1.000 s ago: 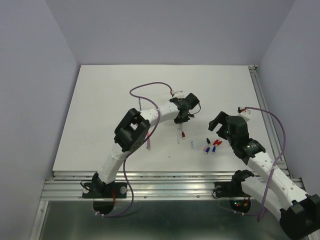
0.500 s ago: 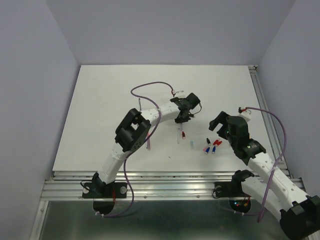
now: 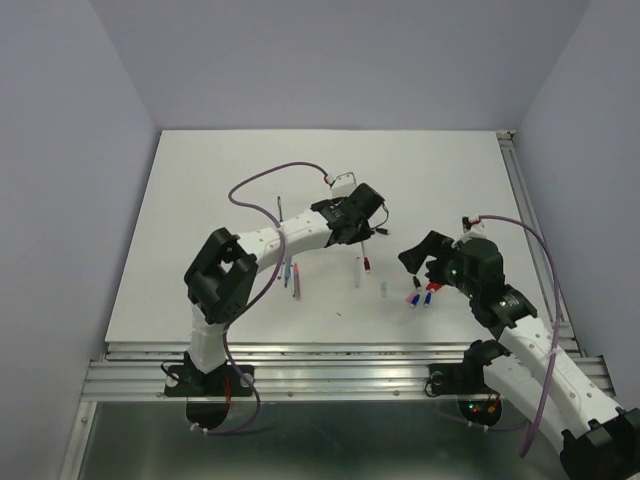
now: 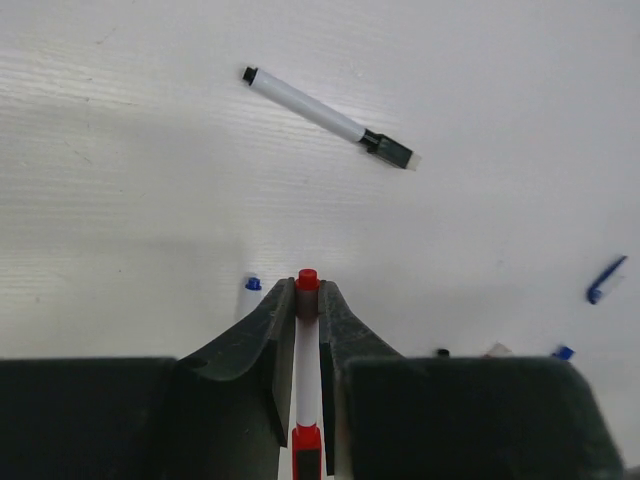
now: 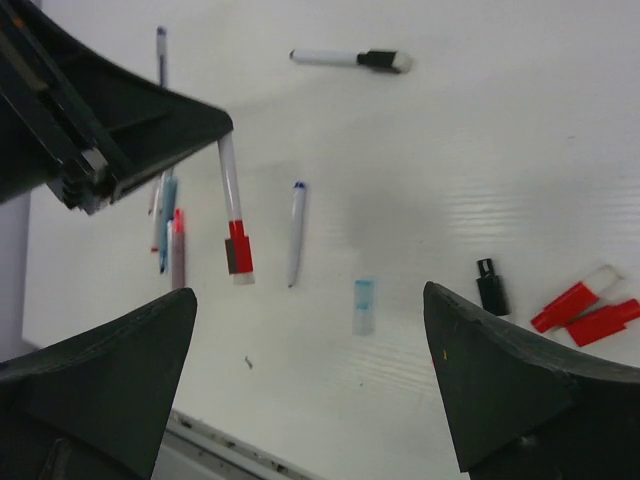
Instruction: Open the pen caps
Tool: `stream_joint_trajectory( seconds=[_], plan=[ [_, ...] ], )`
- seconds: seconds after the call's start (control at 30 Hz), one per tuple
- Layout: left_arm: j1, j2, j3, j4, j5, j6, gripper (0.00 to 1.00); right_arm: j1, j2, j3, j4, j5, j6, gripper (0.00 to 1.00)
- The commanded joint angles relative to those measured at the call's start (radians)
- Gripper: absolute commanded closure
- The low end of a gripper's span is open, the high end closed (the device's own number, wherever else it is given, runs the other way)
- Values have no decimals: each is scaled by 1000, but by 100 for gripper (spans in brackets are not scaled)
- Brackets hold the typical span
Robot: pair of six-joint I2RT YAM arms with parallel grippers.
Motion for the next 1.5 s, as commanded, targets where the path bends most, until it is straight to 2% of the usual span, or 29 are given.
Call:
stream_joint_trajectory(
  seconds=[0.0, 0.13, 0.3, 0.57, 0.7, 0.9, 1.1, 1.2, 1.27, 1.3, 1.4, 1.43, 1.47],
  plan=[
    [-13, -170, -108, 111, -39, -63, 100, -7, 24, -60, 176, -370, 0, 0],
    [-28, -299, -226, 192, -19, -90, 100, -4, 95, -83, 317, -510, 70, 1],
    [-44, -371, -297, 218, -12, -106, 100, 24, 136, -87, 465, -557, 130, 2],
    [-62, -417, -335, 245, -10, -113, 100, 102, 207, -51, 478, -515, 138, 3],
    [-62, -431, -347, 252, -10, -116, 100, 156, 259, -31, 484, -482, 138, 9],
    [-65, -443, -360, 263, -4, -116, 100, 190, 320, -9, 492, -425, 143, 27],
    [-65, -434, -354, 269, -3, -104, 100, 196, 339, -9, 533, -422, 146, 33],
    [-65, -433, -349, 272, 4, -101, 100, 196, 348, -5, 541, -412, 147, 41],
    [-65, -430, -347, 272, 4, -96, 100, 196, 350, -5, 542, -409, 152, 52],
    [-65, -430, -347, 274, 1, -95, 100, 196, 354, -5, 545, -407, 155, 65],
    [-65, -425, -346, 274, -13, -96, 100, 196, 359, -8, 548, -428, 158, 81],
    [-65, -422, -343, 275, -22, -96, 100, 196, 362, -8, 559, -442, 159, 92],
    [-65, -419, -338, 274, -29, -92, 100, 197, 362, -9, 558, -453, 167, 98]
  ],
)
